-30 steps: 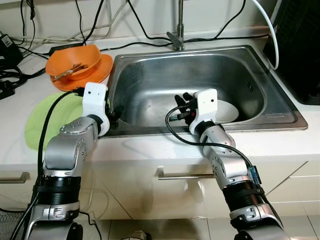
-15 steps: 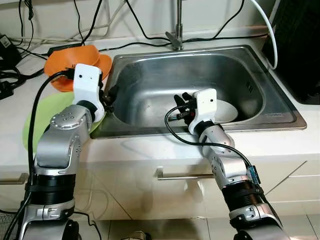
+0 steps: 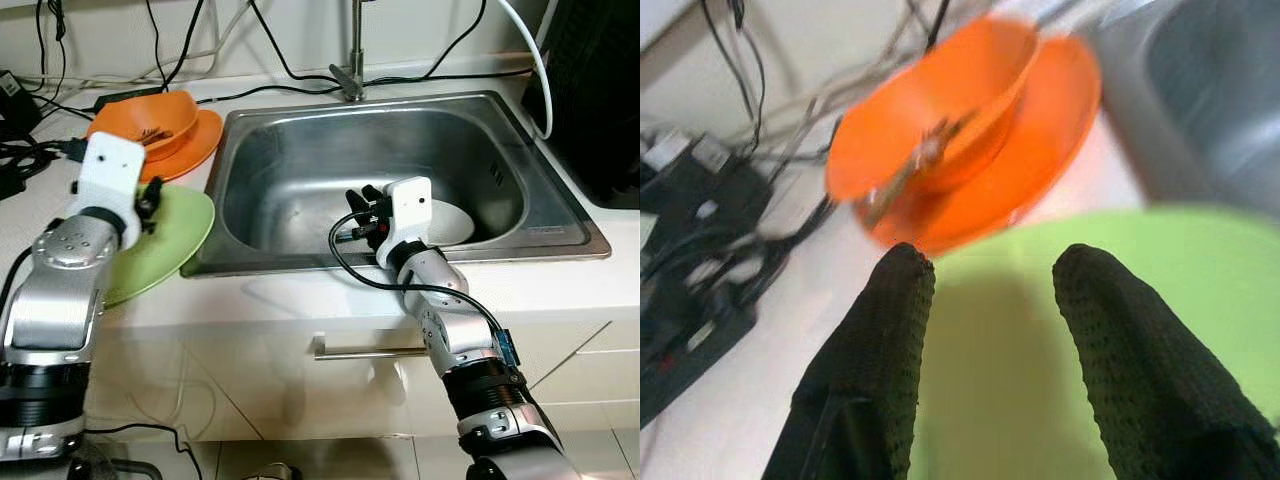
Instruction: Kitchen organization
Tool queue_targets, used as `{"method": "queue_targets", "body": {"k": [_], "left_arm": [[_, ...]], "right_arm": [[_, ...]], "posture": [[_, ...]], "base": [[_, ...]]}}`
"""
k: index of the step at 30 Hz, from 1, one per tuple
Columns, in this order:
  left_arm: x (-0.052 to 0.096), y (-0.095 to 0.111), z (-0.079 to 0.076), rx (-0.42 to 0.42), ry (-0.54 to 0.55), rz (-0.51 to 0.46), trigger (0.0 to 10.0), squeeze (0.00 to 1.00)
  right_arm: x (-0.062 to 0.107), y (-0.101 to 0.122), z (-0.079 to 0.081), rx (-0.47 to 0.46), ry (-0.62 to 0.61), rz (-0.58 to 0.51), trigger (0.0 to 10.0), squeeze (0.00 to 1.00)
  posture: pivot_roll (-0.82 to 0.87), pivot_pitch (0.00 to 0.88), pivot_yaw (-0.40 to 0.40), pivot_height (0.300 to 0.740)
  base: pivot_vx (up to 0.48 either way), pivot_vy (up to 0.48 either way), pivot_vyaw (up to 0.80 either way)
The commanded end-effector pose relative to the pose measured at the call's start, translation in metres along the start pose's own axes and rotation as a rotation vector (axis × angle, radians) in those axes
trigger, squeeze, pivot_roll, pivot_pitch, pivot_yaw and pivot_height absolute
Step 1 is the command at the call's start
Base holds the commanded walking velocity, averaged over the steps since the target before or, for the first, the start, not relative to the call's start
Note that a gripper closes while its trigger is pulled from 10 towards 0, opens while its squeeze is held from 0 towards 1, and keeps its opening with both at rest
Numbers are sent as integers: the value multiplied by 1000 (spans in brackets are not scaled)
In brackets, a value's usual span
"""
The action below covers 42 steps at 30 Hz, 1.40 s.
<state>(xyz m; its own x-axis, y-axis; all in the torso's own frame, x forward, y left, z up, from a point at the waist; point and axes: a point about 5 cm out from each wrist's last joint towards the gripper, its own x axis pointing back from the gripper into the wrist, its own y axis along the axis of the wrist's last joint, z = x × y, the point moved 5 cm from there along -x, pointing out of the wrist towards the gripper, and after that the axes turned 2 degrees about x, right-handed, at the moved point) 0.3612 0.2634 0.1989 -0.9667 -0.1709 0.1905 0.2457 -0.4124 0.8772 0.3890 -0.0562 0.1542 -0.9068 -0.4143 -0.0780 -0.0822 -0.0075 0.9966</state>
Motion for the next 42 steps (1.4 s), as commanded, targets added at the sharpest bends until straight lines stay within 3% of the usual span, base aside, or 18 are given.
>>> {"method": "queue_targets", "body": {"k": [1, 3, 5, 12, 22, 28, 31, 32, 42], "left_arm": [[1, -16, 5, -34, 22, 67, 10000, 0], [1, -18, 6, -33, 24, 78, 10000, 0], [3, -30, 14, -99, 45, 126, 10000, 0], [8, -46, 35, -184, 111, 200, 10000, 0], [6, -81, 28, -165, 55, 308, 10000, 0], [3, -88, -2, 47, -61, 321, 10000, 0], [2, -87, -10, 94, -88, 317, 10000, 0], [2, -83, -21, 136, -125, 304, 10000, 0], [-1, -64, -52, 238, -233, 249, 10000, 0]], "right_arm": [[0, -10, 6, -13, 25, 40, 10000, 0], [1, -11, 6, -14, 27, 41, 10000, 0], [1, -11, 6, -13, 28, 43, 10000, 0], [0, -12, 5, -15, 29, 48, 10000, 0], [1, -12, 5, -17, 26, 47, 10000, 0], [2, -14, 4, -17, 18, 52, 10000, 0], [2, -14, 4, -17, 18, 52, 10000, 0], [2, -14, 5, -17, 21, 52, 10000, 0], [2, -14, 7, -14, 27, 52, 10000, 0]], "posture": [[194, 37, 108, 740], [194, 37, 108, 740], [196, 41, 105, 740], [205, 44, 103, 740], [196, 59, 110, 740], [195, 62, 112, 740], [194, 62, 113, 740], [193, 60, 113, 740], [181, 50, 118, 740]], "base": [[0, 0, 0], [0, 0, 0], [0, 0, 0], [0, 0, 0], [0, 0, 0], [0, 0, 0], [0, 0, 0], [0, 0, 0], [0, 0, 0]]}}
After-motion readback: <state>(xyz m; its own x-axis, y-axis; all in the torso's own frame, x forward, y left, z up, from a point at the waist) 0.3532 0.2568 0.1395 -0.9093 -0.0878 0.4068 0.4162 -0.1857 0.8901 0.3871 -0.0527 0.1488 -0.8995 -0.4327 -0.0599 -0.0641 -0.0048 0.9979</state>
